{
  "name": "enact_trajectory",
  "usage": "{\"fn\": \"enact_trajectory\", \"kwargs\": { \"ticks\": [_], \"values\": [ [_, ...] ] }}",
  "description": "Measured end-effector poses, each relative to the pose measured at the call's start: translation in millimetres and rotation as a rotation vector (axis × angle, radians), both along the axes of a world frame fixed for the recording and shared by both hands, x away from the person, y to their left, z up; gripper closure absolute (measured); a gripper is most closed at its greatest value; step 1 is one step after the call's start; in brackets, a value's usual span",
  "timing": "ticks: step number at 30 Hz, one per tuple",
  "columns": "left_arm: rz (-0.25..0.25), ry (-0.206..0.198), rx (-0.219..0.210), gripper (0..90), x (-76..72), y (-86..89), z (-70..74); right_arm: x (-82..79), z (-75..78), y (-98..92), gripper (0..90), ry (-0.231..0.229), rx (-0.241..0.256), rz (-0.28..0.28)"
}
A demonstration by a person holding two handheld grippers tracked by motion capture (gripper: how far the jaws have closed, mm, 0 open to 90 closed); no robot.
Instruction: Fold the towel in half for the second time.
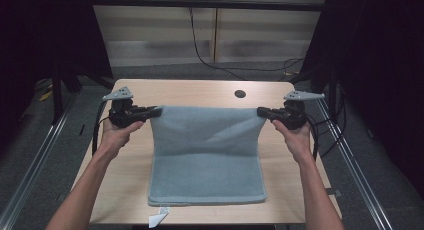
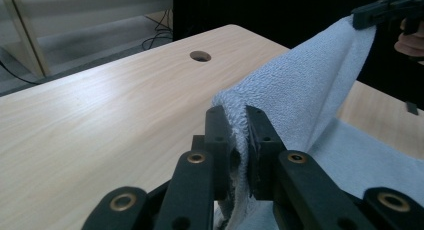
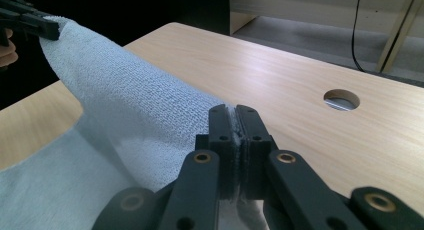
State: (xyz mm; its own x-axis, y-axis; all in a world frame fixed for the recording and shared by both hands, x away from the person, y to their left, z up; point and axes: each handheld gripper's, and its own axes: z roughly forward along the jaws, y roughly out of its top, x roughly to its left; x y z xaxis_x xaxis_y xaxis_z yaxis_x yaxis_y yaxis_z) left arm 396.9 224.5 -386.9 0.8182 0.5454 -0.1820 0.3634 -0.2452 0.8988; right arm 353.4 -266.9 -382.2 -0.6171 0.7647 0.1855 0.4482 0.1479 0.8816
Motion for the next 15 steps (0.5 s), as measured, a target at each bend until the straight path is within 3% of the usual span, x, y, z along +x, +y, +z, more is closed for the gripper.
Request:
{"fn": "enact_trajectory", "kwargs": {
  "ticks": [8,15],
  "values": [
    [-0.046,-0.016,-0.019,82.0,-26.8,9.2,-6.8,-26.9,1.9,2.1,86.7,-0.028,-0.001,0.032],
    [-0.062,0.007,-0.002,81.9,-47.5,12.4,-21.0,-50.6,-7.4,4.5,86.7,-0.024,-0.028,0.065]
  ]
}}
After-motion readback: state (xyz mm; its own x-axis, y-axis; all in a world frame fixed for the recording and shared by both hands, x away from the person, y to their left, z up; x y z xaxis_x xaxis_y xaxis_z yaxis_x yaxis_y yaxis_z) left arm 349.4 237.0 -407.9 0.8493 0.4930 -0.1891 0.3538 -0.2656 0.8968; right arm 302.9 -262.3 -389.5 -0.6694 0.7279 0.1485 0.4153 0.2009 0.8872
